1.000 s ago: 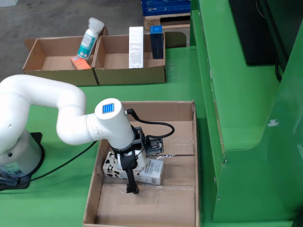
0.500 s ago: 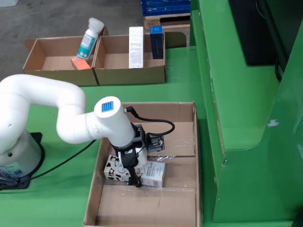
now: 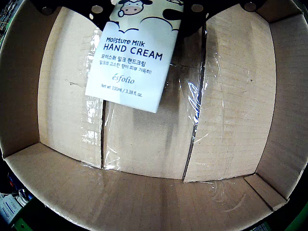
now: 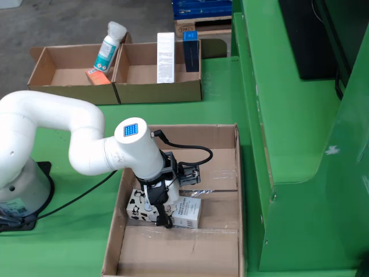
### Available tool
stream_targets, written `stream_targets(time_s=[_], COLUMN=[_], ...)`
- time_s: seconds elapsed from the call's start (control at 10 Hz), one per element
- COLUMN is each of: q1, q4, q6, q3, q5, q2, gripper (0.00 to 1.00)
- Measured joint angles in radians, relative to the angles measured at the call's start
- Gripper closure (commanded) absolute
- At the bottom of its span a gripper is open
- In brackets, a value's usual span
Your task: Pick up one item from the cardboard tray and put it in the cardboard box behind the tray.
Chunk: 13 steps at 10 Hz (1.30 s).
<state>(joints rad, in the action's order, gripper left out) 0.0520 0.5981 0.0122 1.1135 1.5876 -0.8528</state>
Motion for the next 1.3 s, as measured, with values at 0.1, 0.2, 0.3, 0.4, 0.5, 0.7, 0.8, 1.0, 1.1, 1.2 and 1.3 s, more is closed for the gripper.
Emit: stream_targets(time_s=[0.1,0.2,0.3,0.4,0.5,0.7,0.8,1.0,1.1,1.2,1.3], q1=[0.0,0.0,0.0,0.0,0.0,0.002,-0.001,-0.009,-0.011,-0.008,-0.006], q4=[0.0,0.0,0.0,0.0,0.0,0.011,0.011,-0.031,-0.066,-0.095,-0.097], q6=[0.0,0.0,0.0,0.0,0.0,0.0,0.0,-0.006,-0.006,-0.003,-0.002], q3=[0.0,0.0,0.0,0.0,0.0,0.042,0.051,0.046,0.046,0.048,0.068], q5=[0.0,0.0,0.0,0.0,0.0,0.002,0.0,0.012,0.019,0.019,0.034], q2=[0.0,0.0,0.0,0.0,0.0,0.032,0.043,0.1,0.132,0.192,0.236], gripper=[1.0,1.0,1.0,1.0,1.0,1.0,1.0,1.0,1.0,1.0,1.0])
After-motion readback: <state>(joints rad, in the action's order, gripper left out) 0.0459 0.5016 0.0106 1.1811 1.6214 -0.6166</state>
